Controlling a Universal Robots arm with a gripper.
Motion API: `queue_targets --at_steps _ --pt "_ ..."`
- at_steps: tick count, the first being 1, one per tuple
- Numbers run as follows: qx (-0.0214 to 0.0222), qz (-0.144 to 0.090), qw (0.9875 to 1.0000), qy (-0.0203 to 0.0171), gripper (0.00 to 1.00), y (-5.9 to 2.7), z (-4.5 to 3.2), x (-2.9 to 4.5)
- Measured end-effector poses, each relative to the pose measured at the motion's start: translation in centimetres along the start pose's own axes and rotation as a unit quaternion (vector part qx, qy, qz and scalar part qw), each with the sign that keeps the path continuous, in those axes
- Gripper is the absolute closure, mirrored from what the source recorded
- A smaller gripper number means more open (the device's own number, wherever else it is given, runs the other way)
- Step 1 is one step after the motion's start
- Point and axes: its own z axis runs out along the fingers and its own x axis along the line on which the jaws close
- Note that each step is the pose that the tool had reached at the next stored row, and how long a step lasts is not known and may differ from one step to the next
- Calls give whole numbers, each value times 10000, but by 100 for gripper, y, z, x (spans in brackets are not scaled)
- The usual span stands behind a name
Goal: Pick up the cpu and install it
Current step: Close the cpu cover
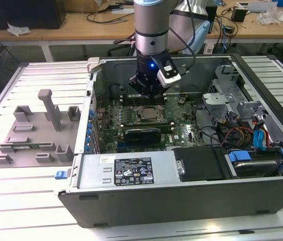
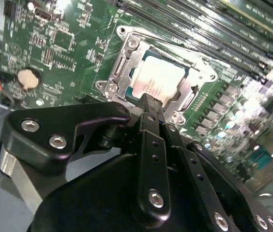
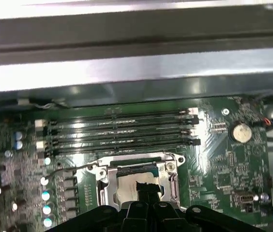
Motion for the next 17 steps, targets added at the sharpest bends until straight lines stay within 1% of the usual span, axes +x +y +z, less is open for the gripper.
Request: queue_targets --at_steps 2,4,5,6,8,9,10,14,17 --pt "18 -235 9997 5 89 0 2 0" --pt "43 -429 9991 9 89 0 2 1" --pt "66 -433 9990 10 89 0 7 1" --pt "97 -435 9990 9 89 -2 20 13" --pt "97 -434 9990 9 89 -3 27 44" --pt "97 -434 9990 9 89 -5 38 101" --pt "97 -434 9990 8 89 -6 45 117" --pt "97 -434 9990 9 89 -11 92 152" --pt "97 -433 9990 9 89 -40 130 167"
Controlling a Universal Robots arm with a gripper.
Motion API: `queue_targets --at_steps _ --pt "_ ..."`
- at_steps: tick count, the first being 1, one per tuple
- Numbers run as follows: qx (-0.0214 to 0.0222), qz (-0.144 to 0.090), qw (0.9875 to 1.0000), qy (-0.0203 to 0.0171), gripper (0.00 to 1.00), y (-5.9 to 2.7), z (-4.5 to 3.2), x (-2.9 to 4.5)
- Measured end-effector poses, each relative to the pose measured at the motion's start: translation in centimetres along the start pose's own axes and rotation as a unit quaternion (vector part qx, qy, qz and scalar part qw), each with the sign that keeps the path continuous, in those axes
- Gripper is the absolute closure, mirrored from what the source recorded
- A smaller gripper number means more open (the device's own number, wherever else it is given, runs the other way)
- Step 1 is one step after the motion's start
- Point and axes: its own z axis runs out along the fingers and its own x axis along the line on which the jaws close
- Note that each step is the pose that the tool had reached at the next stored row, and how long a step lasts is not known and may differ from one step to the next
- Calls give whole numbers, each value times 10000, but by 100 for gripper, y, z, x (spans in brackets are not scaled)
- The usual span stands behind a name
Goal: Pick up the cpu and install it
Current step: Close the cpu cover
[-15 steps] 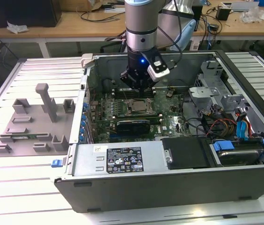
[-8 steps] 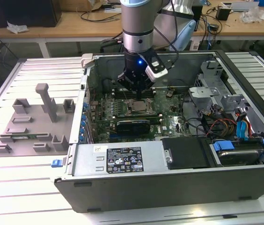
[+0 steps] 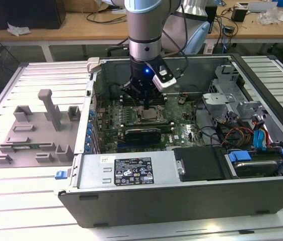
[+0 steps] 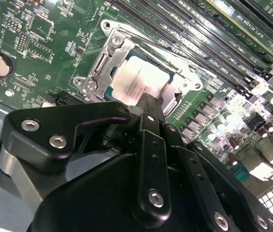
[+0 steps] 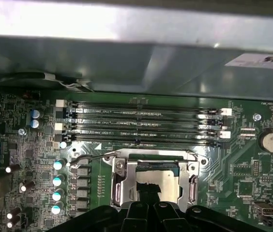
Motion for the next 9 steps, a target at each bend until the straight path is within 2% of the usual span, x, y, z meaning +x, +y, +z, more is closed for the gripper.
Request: queue_targets --at_steps 4,9 --pt "1 -1 10000 0 89 -15 21 36" --pt "1 -1 10000 0 89 -11 83 129"
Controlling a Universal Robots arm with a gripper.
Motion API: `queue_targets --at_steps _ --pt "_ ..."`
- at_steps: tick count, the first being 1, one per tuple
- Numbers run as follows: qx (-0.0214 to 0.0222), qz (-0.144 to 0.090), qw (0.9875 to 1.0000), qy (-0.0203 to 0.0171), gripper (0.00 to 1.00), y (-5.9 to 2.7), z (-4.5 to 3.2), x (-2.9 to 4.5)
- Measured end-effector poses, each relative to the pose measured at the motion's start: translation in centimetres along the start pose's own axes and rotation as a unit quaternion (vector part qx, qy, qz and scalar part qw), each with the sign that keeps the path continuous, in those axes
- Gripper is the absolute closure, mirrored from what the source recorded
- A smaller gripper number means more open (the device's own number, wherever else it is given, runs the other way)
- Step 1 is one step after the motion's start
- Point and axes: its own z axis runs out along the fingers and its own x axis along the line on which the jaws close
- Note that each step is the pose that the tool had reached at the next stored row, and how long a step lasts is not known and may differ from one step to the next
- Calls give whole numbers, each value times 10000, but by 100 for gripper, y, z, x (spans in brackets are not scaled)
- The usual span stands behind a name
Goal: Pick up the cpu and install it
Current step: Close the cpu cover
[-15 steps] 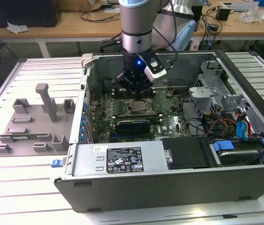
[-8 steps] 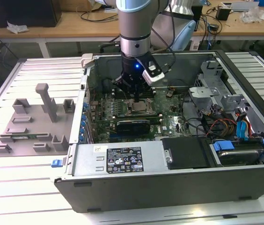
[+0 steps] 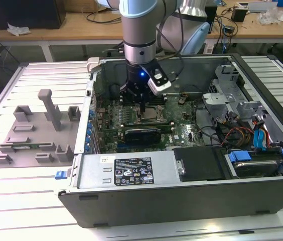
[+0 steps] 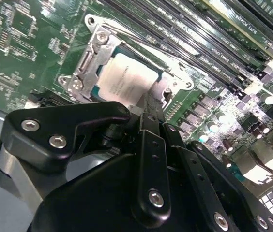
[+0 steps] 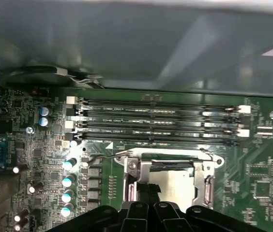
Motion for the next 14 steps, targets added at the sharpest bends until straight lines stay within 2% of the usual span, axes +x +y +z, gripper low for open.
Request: queue_targets --at_steps 6,14 --pt "0 0 10000 0 89 2 65 73" --pt "0 1 10000 1 89 3 91 88"
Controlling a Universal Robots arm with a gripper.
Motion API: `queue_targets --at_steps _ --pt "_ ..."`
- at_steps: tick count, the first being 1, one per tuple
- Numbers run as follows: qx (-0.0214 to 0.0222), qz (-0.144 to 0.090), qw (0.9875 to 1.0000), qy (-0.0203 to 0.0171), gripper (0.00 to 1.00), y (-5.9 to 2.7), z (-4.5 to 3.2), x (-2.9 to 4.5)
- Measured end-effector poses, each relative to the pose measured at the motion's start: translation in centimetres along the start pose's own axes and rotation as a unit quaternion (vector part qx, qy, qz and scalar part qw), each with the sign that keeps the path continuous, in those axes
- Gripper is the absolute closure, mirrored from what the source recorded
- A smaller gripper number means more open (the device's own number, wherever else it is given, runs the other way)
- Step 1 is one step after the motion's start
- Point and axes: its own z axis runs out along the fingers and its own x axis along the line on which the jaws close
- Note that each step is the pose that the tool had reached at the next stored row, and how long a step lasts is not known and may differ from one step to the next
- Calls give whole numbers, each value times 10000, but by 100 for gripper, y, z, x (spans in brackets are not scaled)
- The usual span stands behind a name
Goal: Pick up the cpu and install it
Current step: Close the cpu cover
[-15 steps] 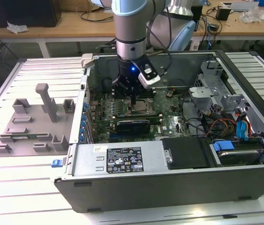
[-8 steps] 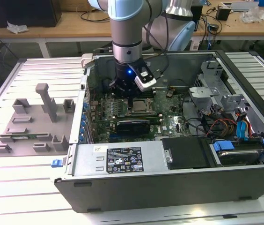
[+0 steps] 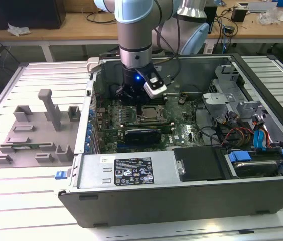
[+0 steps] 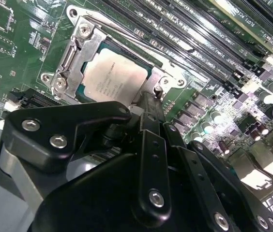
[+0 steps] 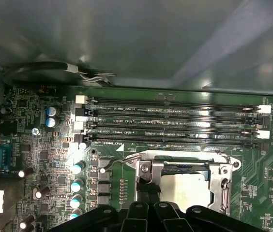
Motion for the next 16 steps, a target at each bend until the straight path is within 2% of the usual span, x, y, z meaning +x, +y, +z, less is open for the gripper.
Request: queue_targets --at_steps 7,14,16 --pt "0 0 10000 1 89 -4 5 -94" --pt "0 -2 10000 8 89 -10 11 -235" --pt "-1 -1 10000 9 89 -10 11 -236"
